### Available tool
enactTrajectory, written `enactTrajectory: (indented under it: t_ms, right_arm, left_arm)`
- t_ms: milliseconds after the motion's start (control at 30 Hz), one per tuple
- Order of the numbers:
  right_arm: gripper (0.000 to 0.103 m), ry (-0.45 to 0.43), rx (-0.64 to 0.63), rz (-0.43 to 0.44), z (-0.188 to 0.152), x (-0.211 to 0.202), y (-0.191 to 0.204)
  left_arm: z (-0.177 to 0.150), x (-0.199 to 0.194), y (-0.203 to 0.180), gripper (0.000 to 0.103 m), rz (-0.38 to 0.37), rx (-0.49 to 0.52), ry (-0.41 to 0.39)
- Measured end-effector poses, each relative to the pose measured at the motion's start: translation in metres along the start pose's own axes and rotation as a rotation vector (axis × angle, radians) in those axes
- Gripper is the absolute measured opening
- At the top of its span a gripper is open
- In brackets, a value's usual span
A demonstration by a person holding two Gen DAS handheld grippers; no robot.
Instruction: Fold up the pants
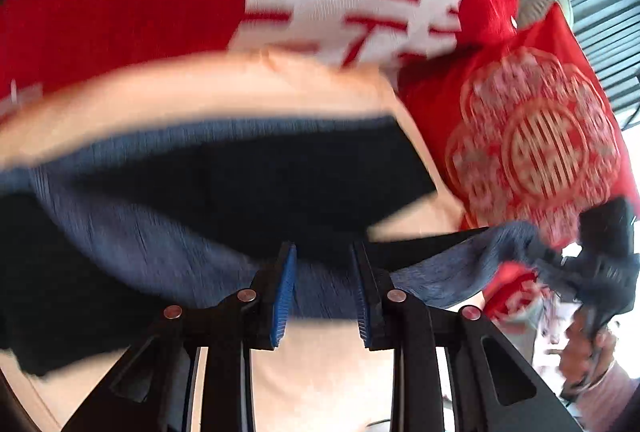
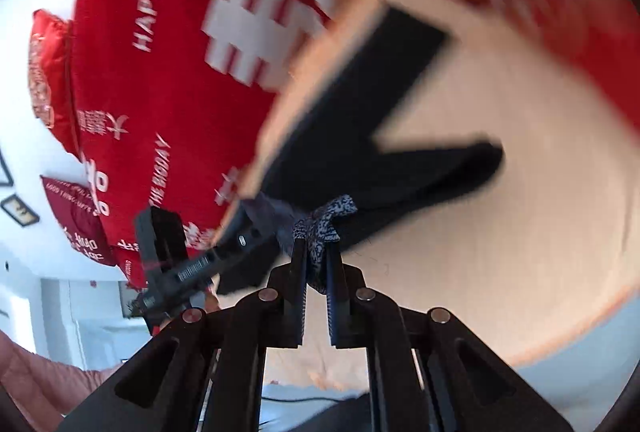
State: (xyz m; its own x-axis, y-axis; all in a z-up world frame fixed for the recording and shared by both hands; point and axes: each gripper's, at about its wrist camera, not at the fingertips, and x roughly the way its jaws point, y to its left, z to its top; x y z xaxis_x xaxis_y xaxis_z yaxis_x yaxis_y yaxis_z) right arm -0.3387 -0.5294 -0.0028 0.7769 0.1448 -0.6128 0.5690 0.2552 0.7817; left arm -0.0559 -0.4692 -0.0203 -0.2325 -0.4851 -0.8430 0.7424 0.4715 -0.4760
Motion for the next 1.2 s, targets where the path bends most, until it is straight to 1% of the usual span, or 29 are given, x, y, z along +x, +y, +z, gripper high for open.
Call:
enactTrajectory:
  t_ms: [67, 133, 167, 200, 233, 267, 300, 400, 433, 467, 533, 600, 633, 667, 733, 800, 867, 1000, 1067, 1133, 1167, 1200]
  right_arm:
    - [0.009, 0.0, -0.064, -0.032, 0.042, 0.002, 0.012]
    - [0.009, 0.008, -0.104, -0.07, 0.083, 0.011, 0.023]
    - [0.009, 0.013, -0.121, -0.093, 0.099, 0.016, 0.026]
    - [0.009, 0.025, -0.139, -0.129, 0.117, 0.025, 0.029]
    - [0.009, 0.037, -0.157, -0.165, 0.129, 0.034, 0.029]
    - [0.012, 0.046, -0.172, -0.206, 0.143, 0.045, 0.029]
    - [0.013, 0.051, -0.186, -0.238, 0.151, 0.049, 0.026]
    - [0.015, 0.056, -0.229, -0.356, 0.169, 0.067, 0.018]
    - [0.027, 0.054, -0.242, -0.394, 0.172, 0.07, 0.015]
    - [0.042, 0.051, -0.258, -0.422, 0.175, 0.073, 0.016]
    - [0.049, 0.044, -0.303, -0.432, 0.176, 0.073, 0.022]
    - [0.049, 0.067, -0.362, -0.445, 0.171, 0.077, 0.031]
    - [0.049, 0.096, -0.392, -0.434, 0.17, 0.082, 0.035]
    - [0.049, 0.141, -0.425, -0.418, 0.165, 0.09, 0.037]
    - [0.049, 0.228, -0.503, -0.413, 0.155, 0.112, 0.041]
    - [0.049, 0.32, -0.596, -0.384, 0.146, 0.141, 0.05]
    - [0.049, 0.377, -0.68, -0.36, 0.139, 0.17, 0.062]
    - [0.049, 0.52, -0.838, -0.293, 0.129, 0.24, 0.085]
    - [0.049, 0.579, -0.898, -0.287, 0.121, 0.268, 0.092]
    - [0.049, 0.658, -0.944, -0.282, 0.115, 0.293, 0.093]
    - [0.049, 0.705, -0.949, -0.283, 0.112, 0.303, 0.09]
    - [0.048, 0.762, -0.95, -0.305, 0.108, 0.313, 0.085]
  left_arm:
    - [0.022, -0.007, 0.001, 0.029, 0.063, 0.017, -0.062]
    - [0.035, -0.015, 0.005, 0.03, 0.123, 0.024, -0.105]
    - [0.039, -0.018, 0.011, 0.036, 0.164, 0.021, -0.119]
    - [0.041, -0.02, 0.016, 0.046, 0.2, 0.015, -0.126]
    - [0.041, -0.023, 0.021, 0.067, 0.237, 0.005, -0.137]
    - [0.04, -0.027, 0.027, 0.07, 0.271, -0.007, -0.154]
    - [0.038, -0.029, 0.034, 0.07, 0.302, -0.014, -0.157]
    - [0.029, -0.03, 0.053, 0.07, 0.378, -0.05, -0.122]
    - [0.025, -0.03, 0.06, 0.07, 0.395, -0.065, -0.11]
    - [0.02, -0.028, 0.066, 0.07, 0.409, -0.075, -0.099]
    - [0.013, -0.022, 0.078, 0.07, 0.449, -0.101, -0.066]
    - [0.005, -0.015, 0.088, 0.07, 0.473, -0.127, -0.043]
    - [0.001, -0.009, 0.092, 0.07, 0.486, -0.137, -0.03]
    - [-0.002, -0.004, 0.092, 0.07, 0.495, -0.138, -0.025]
    - [-0.009, 0.008, 0.094, 0.07, 0.519, -0.144, -0.008]
    - [-0.014, 0.016, 0.094, 0.07, 0.514, -0.159, -0.004]
    - [-0.02, 0.018, 0.099, 0.07, 0.518, -0.178, -0.008]
    - [-0.027, 0.024, 0.104, 0.07, 0.512, -0.216, -0.02]
    - [-0.032, 0.026, 0.106, 0.07, 0.513, -0.223, -0.03]
    - [-0.036, 0.027, 0.109, 0.07, 0.515, -0.234, -0.027]
    - [-0.039, 0.028, 0.111, 0.07, 0.513, -0.246, -0.023]
    - [-0.041, 0.028, 0.113, 0.07, 0.516, -0.253, -0.022]
